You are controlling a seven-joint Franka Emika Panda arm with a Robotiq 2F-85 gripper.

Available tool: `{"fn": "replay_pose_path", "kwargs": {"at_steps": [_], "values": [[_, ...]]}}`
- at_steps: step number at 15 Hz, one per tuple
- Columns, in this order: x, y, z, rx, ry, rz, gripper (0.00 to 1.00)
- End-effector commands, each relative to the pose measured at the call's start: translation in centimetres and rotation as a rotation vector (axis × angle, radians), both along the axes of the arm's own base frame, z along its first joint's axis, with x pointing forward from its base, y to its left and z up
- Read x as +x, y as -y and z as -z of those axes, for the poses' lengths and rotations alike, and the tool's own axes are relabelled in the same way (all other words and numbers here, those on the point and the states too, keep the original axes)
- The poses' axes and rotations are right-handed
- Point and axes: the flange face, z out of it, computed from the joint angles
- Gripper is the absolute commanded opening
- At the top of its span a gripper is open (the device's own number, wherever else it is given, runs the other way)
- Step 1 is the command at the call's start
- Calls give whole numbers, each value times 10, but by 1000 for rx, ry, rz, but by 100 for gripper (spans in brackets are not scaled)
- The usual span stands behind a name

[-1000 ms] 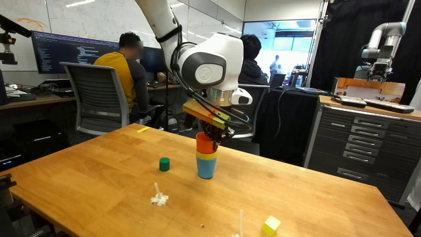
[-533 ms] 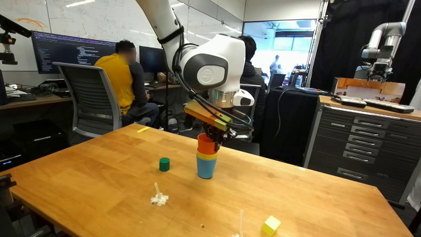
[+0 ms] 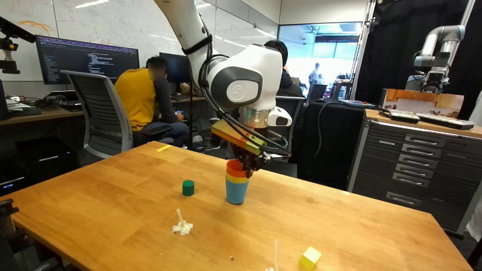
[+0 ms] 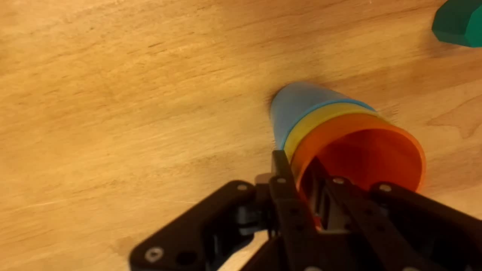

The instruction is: Stack the cups into the blue cup

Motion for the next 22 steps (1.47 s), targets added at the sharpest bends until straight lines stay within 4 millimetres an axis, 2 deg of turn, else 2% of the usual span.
{"fn": "replay_pose_path", "kwargs": {"at_steps": [1, 4, 6, 8, 9, 12, 16, 19, 22], "values": [[6, 4, -3, 6, 1, -9, 47], [8, 3, -5, 6, 3, -10, 70], [8, -1, -10, 12, 1, -19, 80], [9, -6, -19, 12, 15, -32, 97], [10, -9, -26, 8, 28, -42, 100], [11, -25, -51, -4, 69, -91, 100], [7, -62, -88, 0, 96, -198, 100], [-9, -92, -103, 44, 60, -317, 100], [-27, -111, -110, 62, 19, -401, 100]]}}
